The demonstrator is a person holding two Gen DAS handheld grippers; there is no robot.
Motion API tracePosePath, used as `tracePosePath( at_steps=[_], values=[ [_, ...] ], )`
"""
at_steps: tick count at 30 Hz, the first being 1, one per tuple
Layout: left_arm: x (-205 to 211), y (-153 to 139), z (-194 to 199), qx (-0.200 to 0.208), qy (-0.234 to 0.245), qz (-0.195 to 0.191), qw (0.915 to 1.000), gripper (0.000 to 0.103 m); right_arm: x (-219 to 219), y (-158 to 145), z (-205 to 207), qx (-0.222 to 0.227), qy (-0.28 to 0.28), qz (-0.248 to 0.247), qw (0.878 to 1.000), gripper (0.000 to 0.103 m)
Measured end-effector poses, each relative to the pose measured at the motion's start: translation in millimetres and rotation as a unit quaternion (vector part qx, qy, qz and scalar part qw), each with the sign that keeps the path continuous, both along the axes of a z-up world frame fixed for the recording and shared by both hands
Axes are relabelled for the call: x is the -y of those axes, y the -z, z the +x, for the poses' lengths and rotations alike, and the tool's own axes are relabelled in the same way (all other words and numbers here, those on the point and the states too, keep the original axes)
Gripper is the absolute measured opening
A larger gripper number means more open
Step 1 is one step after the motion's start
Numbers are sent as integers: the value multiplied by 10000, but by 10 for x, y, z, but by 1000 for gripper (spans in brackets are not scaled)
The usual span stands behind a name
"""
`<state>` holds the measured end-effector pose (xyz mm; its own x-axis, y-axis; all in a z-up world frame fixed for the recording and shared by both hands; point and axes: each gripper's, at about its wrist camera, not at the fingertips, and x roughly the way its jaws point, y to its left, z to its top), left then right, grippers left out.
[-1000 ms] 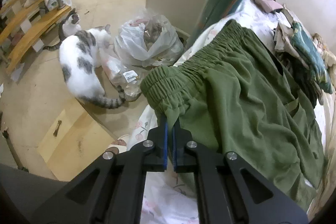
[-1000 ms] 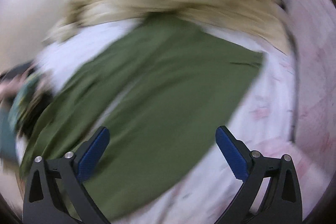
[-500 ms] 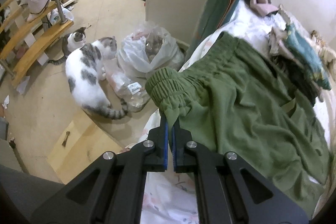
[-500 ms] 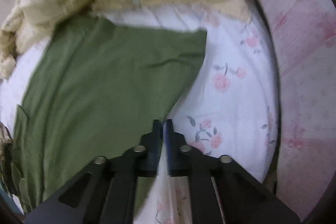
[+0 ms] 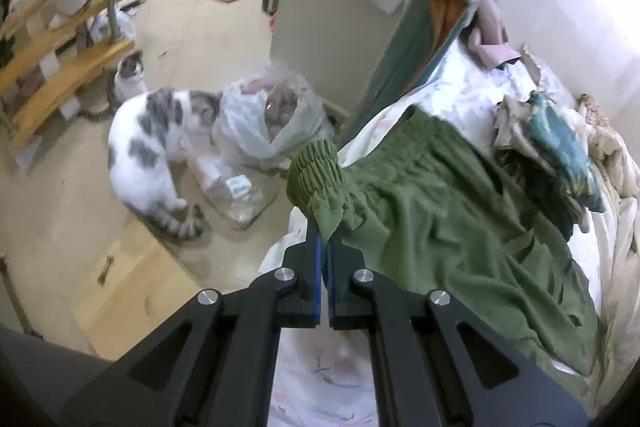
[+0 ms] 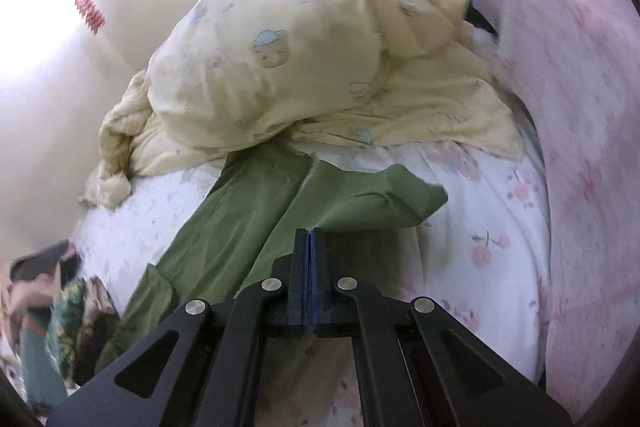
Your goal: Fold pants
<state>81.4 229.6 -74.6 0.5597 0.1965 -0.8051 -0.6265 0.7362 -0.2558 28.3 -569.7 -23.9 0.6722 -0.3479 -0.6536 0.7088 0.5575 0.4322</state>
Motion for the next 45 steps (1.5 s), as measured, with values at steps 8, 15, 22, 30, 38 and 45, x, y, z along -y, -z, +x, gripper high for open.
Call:
tracePosePath(
  at_steps=[8,15,22,30,38,45],
  values=[
    [-48,-479,69,404,-1,-346,9986,0,-171,-461,72,1010,144,-324,9943,0],
    [-34,-833,677,539,231,28,9983,0,-99,-860,726,1177,61,-623,9911,0],
    [95,-672,1020,203,441,154,9987,0,-15,-406,1354,-66,-938,93,9955,5],
    [87,-602,970,179,531,53,9984,0,298,159,574,-1148,108,527,9919,56],
    [-36,-480,906,79,480,-79,9988,0,443,559,-222,-1759,1212,960,9722,55],
    [-50,-440,881,68,487,-42,9988,0,273,745,-505,-1017,1202,1925,9686,55]
  ],
)
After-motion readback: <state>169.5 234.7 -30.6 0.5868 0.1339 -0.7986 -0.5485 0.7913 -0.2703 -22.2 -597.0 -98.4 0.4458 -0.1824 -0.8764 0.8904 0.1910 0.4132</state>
